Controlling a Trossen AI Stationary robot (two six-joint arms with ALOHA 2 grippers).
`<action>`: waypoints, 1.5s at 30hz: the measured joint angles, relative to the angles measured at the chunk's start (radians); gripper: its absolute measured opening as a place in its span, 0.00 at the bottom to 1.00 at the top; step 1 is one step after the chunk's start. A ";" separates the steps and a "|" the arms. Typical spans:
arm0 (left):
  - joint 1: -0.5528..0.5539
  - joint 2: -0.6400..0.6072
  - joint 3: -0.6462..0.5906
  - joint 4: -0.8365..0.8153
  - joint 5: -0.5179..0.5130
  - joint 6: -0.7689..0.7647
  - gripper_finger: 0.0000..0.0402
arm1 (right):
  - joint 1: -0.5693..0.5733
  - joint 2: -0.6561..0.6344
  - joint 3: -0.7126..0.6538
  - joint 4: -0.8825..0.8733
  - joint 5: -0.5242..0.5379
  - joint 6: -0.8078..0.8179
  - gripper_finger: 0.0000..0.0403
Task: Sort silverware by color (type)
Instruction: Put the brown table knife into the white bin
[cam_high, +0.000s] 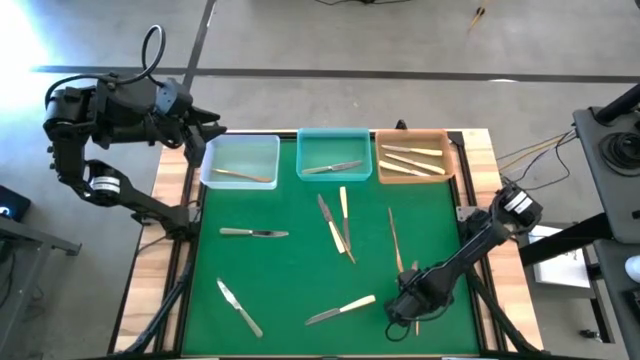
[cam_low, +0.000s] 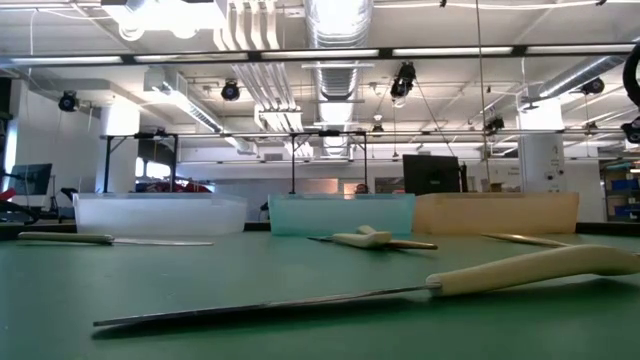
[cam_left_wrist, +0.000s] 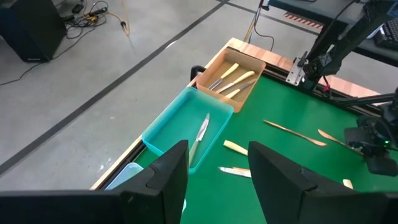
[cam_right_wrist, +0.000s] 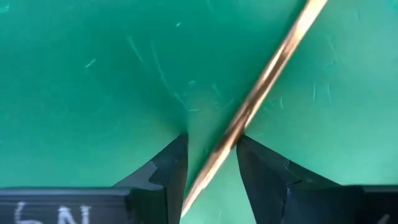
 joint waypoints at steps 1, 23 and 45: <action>0.000 0.000 0.000 0.000 0.000 0.000 0.37 | 0.000 0.011 -0.004 -0.004 0.002 -0.015 0.31; 0.000 -0.060 0.000 0.000 0.000 -0.008 0.37 | 0.055 -0.025 -0.025 -0.149 0.069 -0.348 0.03; 0.000 0.039 -0.047 0.001 -0.080 0.037 0.37 | -0.348 -0.409 -0.105 -0.394 0.716 -0.889 0.03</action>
